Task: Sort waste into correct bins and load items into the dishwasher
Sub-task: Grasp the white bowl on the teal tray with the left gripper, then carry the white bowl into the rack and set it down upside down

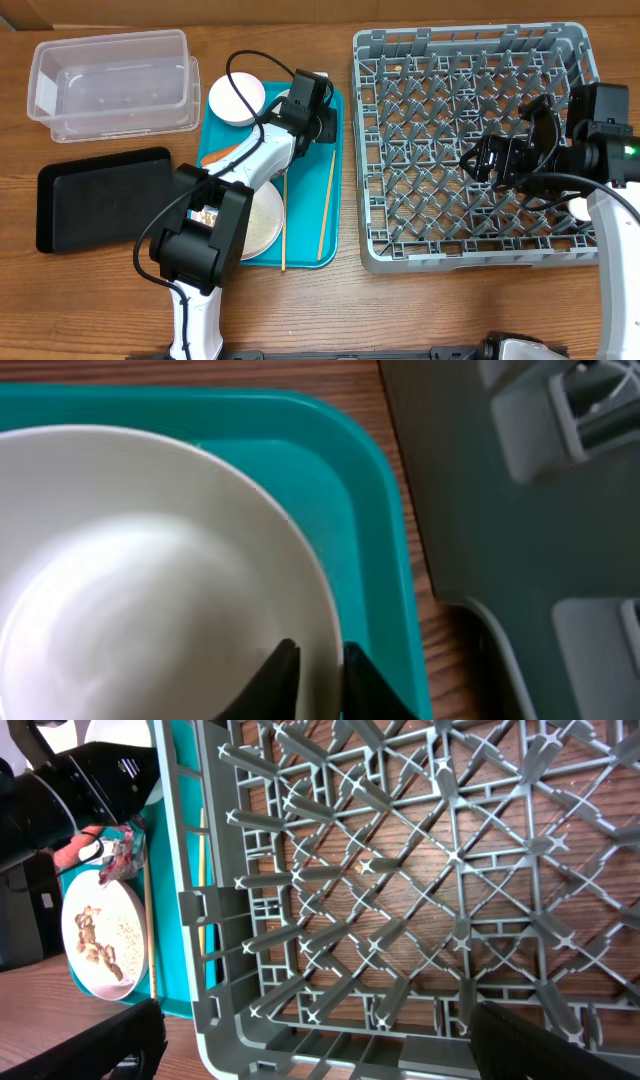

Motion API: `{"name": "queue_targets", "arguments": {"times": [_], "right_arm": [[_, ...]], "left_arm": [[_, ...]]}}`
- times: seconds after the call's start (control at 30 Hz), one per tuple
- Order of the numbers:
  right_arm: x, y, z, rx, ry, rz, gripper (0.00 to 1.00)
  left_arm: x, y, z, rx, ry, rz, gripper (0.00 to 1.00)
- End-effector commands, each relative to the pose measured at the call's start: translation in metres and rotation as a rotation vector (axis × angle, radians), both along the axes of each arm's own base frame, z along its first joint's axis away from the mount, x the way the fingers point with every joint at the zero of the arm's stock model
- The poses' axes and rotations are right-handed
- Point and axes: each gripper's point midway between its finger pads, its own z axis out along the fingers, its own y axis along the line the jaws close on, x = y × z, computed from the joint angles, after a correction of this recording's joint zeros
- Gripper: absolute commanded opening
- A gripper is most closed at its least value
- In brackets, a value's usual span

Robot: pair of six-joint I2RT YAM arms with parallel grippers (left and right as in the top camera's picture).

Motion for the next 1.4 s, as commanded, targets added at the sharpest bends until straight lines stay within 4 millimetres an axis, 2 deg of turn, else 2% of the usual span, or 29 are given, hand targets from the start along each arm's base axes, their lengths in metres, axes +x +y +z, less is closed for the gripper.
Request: {"name": "queue_targets", "arguments": {"times": [0.0,0.13,0.3,0.43,0.5,0.53,0.6,0.7,0.83,0.87,1.0,1.17,1.37], "right_arm": [[0.002,0.002,0.009,-0.002,-0.031,0.012,1.0],[0.0,-0.003,0.006,-0.029,-0.017,0.002,1.0],[-0.007,-0.027,-0.004,-0.153,0.037,-0.065,1.0],[-0.012,-0.056,-0.009,-0.275,0.09,-0.214,1.0],[-0.016,-0.073,-0.01,-0.333,0.114,-0.301,1.0],[-0.019,-0.084,-0.011,-0.362,0.129,-0.357,1.0],[-0.022,-0.092,-0.011,-0.375,0.143,-0.405,1.0],[-0.023,-0.097,-0.011,-0.37,0.148,-0.429,1.0],[-0.024,-0.099,-0.011,-0.368,0.152,-0.439,1.0],[-0.025,-0.098,-0.011,-0.368,0.154,-0.438,1.0],[-0.024,-0.097,-0.011,-0.358,0.153,-0.435,1.0],[-0.024,-0.097,-0.011,-0.358,0.153,-0.435,1.0],[-0.024,-0.097,-0.011,-0.358,0.153,-0.435,1.0]], "left_arm": [[0.008,-0.007,0.009,-0.01,-0.028,-0.009,0.04],[0.014,-0.014,0.031,-0.032,-0.043,-0.021,0.04],[0.018,-0.017,0.088,-0.055,-0.075,-0.028,0.04],[0.007,-0.032,0.14,-0.143,-0.089,-0.097,0.04],[0.0,-0.044,0.168,-0.219,-0.114,-0.157,0.04],[-0.006,-0.057,0.192,-0.304,-0.144,-0.217,0.04],[-0.012,-0.076,0.219,-0.433,-0.169,-0.285,0.04],[-0.021,-0.103,0.253,-0.637,-0.181,-0.384,0.04],[-0.026,-0.133,0.28,-0.823,-0.201,-0.475,0.04],[-0.028,-0.15,0.287,-0.897,-0.216,-0.513,0.04],[-0.034,-0.188,0.292,-1.037,-0.246,-0.57,0.04],[-0.029,-0.212,0.282,-1.174,-0.222,-0.512,0.04],[-0.013,-0.23,0.235,-1.23,-0.118,-0.358,0.04]]}}
